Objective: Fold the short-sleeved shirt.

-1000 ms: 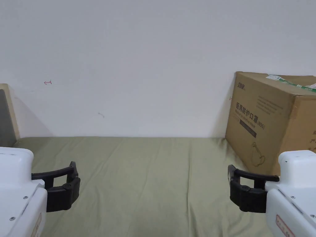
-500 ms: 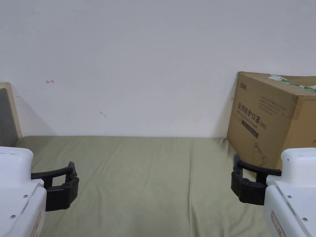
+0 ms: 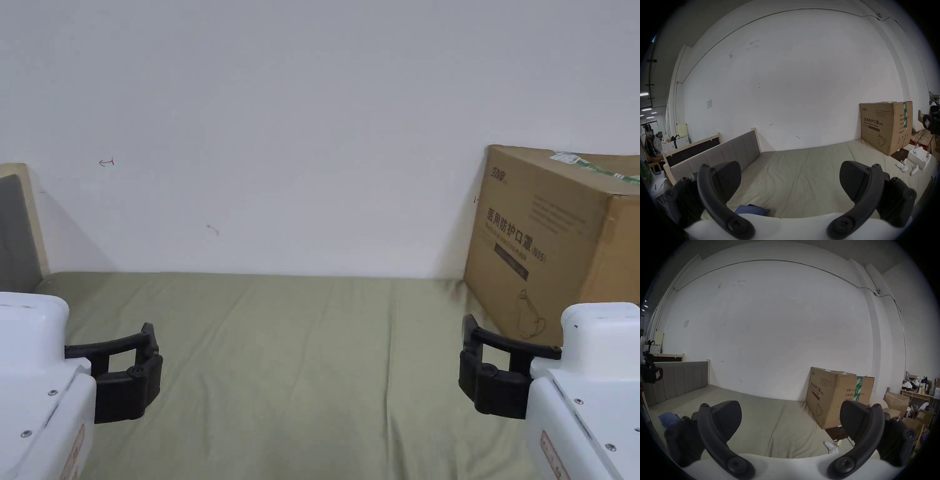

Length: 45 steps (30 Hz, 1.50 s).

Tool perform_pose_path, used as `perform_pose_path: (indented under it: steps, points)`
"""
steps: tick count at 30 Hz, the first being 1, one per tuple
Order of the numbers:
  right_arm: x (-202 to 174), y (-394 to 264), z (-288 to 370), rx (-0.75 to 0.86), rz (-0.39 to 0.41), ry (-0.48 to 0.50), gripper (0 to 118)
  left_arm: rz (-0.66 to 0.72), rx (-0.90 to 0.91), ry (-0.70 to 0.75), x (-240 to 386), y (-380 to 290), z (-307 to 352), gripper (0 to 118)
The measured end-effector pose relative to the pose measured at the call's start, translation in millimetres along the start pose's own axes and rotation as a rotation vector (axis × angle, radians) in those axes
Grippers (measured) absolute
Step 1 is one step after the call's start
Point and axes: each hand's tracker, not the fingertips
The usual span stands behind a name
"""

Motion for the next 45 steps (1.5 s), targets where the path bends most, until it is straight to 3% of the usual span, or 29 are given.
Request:
perform_pose_path:
  steps: [16, 31, 37, 40, 45]
  points:
    - [-3, -3, -3, 0.012, -0.002, -0.016, 118, -0.006, 0.005, -0.001, 2, 1, -1, 118]
    - [-14, -11, -1, 0.035, 0.045, 0.023, 118, -0.01, 0.0, -0.003, 3, 0, -4, 118]
    - [-15, -9, -1, 0.009, -0.025, -0.002, 118, -0.008, -0.007, -0.004, 3, -1, -6, 118]
    - [-14, -11, -8, 0.001, -0.038, 0.03, 118, -0.007, -0.011, -0.006, 4, -3, -8, 118]
    - [-21, -15, 2, 0.051, 0.023, 0.111, 118, -0.008, -0.014, -0.013, 5, -5, -9, 118]
